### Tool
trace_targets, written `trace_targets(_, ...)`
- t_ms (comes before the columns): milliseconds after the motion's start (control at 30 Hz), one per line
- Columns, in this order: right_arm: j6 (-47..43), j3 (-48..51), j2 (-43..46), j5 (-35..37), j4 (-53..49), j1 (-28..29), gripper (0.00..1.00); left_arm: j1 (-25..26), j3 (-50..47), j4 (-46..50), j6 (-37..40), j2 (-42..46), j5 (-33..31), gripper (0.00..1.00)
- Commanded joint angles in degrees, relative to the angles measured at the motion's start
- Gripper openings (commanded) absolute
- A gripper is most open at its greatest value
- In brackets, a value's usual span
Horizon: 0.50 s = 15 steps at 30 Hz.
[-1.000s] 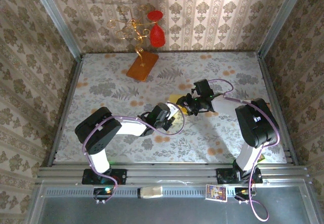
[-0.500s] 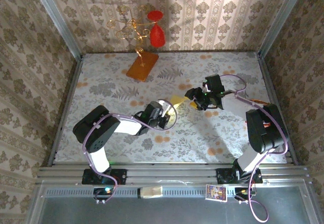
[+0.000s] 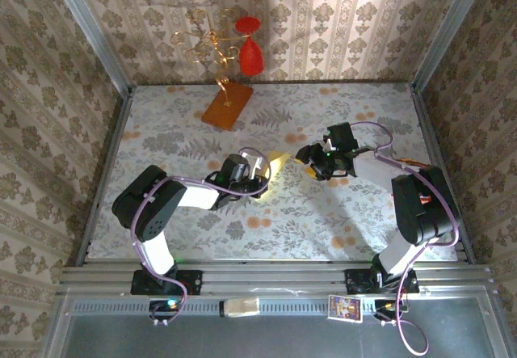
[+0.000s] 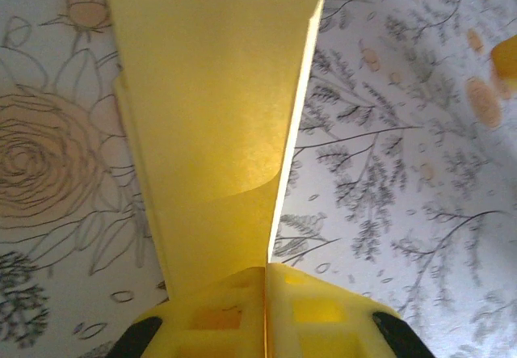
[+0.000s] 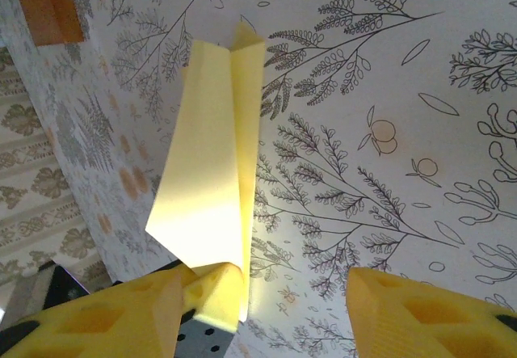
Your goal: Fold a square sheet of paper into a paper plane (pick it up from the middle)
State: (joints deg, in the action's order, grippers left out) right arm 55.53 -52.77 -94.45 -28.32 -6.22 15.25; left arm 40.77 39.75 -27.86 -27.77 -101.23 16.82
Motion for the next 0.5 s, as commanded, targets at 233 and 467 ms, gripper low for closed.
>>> trace_targets(233, -10.86, 0.8, -0.51, 2.03, 0.85, 0.23, 0.7, -1.16, 4.32, 2.61, -7.92, -1.6, 8.67, 0.04)
trace_targets(467, -14.66, -0.86, -3.64, 1.61, -0.69, 1.43, 0.7, -1.06, 4.81, 3.56, -8.9, -2.9, 10.09, 0.02)
